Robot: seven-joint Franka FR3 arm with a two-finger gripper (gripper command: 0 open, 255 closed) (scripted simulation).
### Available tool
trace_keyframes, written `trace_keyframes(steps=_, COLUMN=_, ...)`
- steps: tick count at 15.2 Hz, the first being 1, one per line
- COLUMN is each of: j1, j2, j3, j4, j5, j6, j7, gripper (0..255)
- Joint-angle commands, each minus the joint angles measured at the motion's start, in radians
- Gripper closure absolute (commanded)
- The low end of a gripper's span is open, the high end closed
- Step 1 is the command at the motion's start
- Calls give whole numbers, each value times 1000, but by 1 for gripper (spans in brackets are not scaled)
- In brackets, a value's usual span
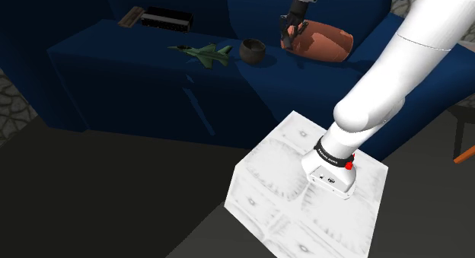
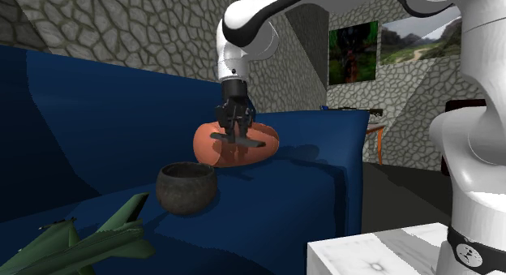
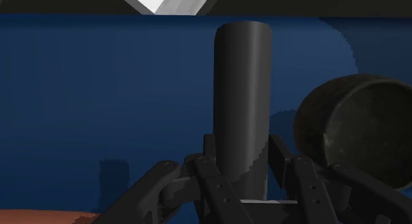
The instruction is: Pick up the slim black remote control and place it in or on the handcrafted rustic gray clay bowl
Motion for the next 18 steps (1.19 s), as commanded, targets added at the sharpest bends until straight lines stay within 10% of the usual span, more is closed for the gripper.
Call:
trace_keyframes(steps=1, j1=0, j2=-4, j3=0, j4=22, j5=-2, j6=-26, j7=3, gripper=255)
trace_keyframes(steps=18, j1=48, j2=61, j3=45, j4=236, j5=21, j6=-168, j7=107, gripper=255)
